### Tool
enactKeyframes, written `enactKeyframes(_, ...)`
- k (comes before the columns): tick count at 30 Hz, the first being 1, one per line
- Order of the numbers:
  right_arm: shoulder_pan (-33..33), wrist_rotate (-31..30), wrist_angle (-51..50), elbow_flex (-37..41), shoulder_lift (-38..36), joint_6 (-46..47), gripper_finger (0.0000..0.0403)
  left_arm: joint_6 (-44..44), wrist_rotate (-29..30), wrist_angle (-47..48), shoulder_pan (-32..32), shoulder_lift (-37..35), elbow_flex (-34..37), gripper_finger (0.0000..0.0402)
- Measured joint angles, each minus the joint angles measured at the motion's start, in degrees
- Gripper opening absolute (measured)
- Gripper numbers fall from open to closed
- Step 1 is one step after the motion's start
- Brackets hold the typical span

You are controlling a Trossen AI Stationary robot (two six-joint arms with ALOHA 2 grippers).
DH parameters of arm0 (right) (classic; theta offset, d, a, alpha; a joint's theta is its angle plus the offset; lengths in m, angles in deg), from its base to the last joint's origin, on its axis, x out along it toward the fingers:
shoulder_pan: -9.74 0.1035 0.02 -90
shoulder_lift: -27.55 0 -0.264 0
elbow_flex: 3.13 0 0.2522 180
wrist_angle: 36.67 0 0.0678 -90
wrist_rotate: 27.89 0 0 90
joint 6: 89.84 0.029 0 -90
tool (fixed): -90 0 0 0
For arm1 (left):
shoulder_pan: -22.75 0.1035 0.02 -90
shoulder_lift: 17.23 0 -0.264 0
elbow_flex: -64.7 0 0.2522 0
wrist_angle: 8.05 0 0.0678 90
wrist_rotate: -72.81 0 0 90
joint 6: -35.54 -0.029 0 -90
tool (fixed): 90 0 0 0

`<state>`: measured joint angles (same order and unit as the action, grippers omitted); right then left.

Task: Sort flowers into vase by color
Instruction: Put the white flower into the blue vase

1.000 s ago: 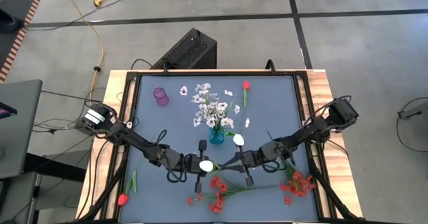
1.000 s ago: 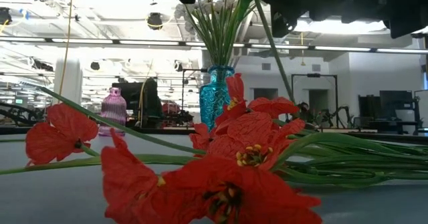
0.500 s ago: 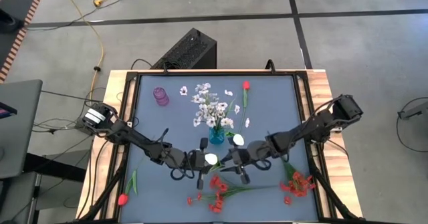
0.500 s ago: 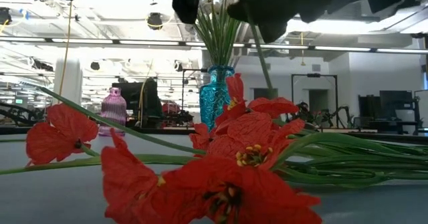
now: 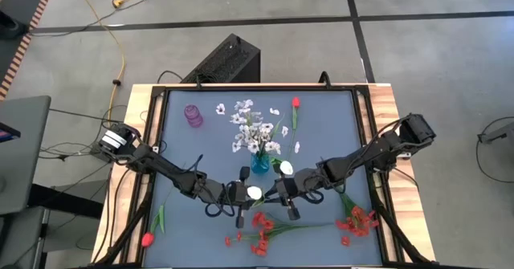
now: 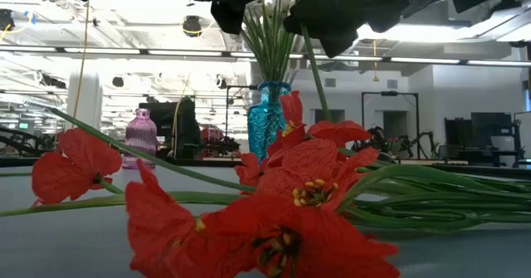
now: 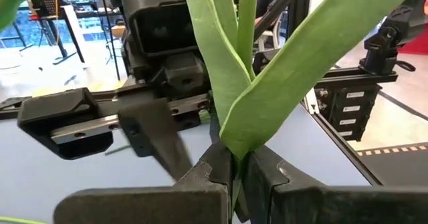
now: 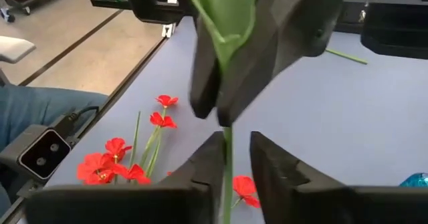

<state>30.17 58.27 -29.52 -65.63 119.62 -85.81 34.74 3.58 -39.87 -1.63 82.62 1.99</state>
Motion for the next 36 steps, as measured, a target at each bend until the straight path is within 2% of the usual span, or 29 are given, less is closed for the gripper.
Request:
enactKeyframes(3, 0.0, 0.0, 0.29, 0.0, 0.0, -0.03, 0.0055, -0.02, 0.72, -0.1, 0.02, 0.0, 0.0, 0.0006)
enactKeyframes(6, 0.0, 0.09, 0.04, 0.04, -0.54, -0.52, 0.002, -0.22, 1.12, -0.28, 0.02, 0.0, 0.0, 0.0029)
enactKeyframes(13, 0.65, 0.9, -0.04, 0.05, -4.19, -3.54, 0.0022, -3.63, 5.01, 0.95, -0.6, -1.77, 0.04, 0.01)
enactKeyframes(18, 1.78, -0.51, 0.77, 0.31, -7.04, -8.03, 0.0021, -6.28, 7.65, 9.76, -1.9, -9.6, 0.07, 0.0133)
enactKeyframes(22, 2.56, -3.55, 3.46, 0.33, -8.27, -12.32, 0.0021, -5.57, 8.04, 21.32, -2.66, -16.54, 0.08, 0.0138)
enactKeyframes(27, 1.98, -4.2, 12.95, 1.85, -8.49, -17.53, 0.0021, -3.65, 8.45, 31.7, -2.58, -21.85, 0.09, 0.0139)
enactKeyframes(32, -1.2, -10.4, 16.7, 3.67, -8.37, -18.53, 0.0021, -3.49, 9.48, 30.43, -2.57, -22.91, 1.59, 0.0139)
enactKeyframes(36, -4.12, -11.35, 17.16, 4.22, -7.42, -16.06, 0.0021, -3.15, 11.3, 29.08, -2.42, -22.87, 3.31, 0.0139)
